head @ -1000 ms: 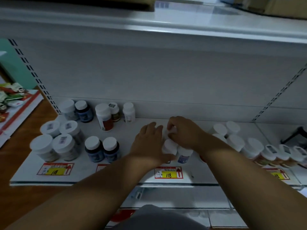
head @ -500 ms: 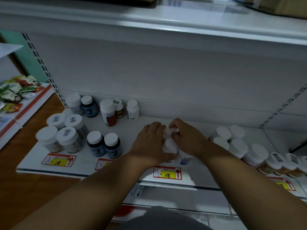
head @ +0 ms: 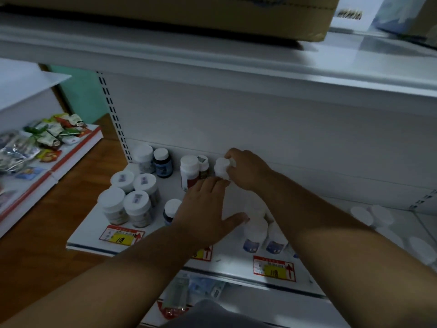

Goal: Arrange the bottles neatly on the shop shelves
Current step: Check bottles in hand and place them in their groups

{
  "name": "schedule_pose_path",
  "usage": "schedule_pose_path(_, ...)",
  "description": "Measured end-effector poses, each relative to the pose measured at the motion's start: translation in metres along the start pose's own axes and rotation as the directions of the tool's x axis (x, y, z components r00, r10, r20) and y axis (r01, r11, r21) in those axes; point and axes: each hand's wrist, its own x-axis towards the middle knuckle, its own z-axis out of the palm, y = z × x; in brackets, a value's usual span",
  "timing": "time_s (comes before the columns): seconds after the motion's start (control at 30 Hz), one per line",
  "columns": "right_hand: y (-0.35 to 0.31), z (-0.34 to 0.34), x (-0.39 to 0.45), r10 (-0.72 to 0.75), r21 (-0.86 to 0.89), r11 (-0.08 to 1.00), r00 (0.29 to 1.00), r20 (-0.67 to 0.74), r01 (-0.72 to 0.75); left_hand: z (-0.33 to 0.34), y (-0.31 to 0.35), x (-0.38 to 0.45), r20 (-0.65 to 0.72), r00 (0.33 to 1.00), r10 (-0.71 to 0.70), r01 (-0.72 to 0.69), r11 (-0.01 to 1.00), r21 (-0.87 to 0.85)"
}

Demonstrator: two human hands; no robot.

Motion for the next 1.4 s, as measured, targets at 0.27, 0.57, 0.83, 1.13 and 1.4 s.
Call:
schedule_pose_path(0.27,-0.026,0.037,0.047,0.134,-0.209,0.967,0.989,-0.054,-0.143,-0.03,-0.037,-0.006,0.068,0.997,0.038,-0.044,0.996,0.082)
schedule_pose_path(0.57,-0.002,-0.019,-0.043,0.259,0.438,0.894,0.909,-0.327,-0.097,-0.012,-0.018,0.004,0.102,0.989,0.105,-0.104,0.994,-0.021)
schedule_pose_path(0.83,0.055,-0.068,-0.122,0.246,0.288,0.952,0.815,-0.524,-0.103,0.019,0.039,0.018,-0.017,0.971,0.238,-0.236,0.942,-0.24)
schedule_pose_path(1.13,0.093,-0.034,-0.147,0.107,0.089,0.993,0.943,-0.315,-0.083,0.056,0.068,0.03,0.334,0.925,0.18,-0.207,0.977,0.046)
schedule_pose_path(1.4,0.099,0.006,-0.146,0.242,0.241,0.953,0.943,-0.231,-0.185,0.063,0.064,0.034,0.231,0.94,0.251,-0.259,0.966,0.002)
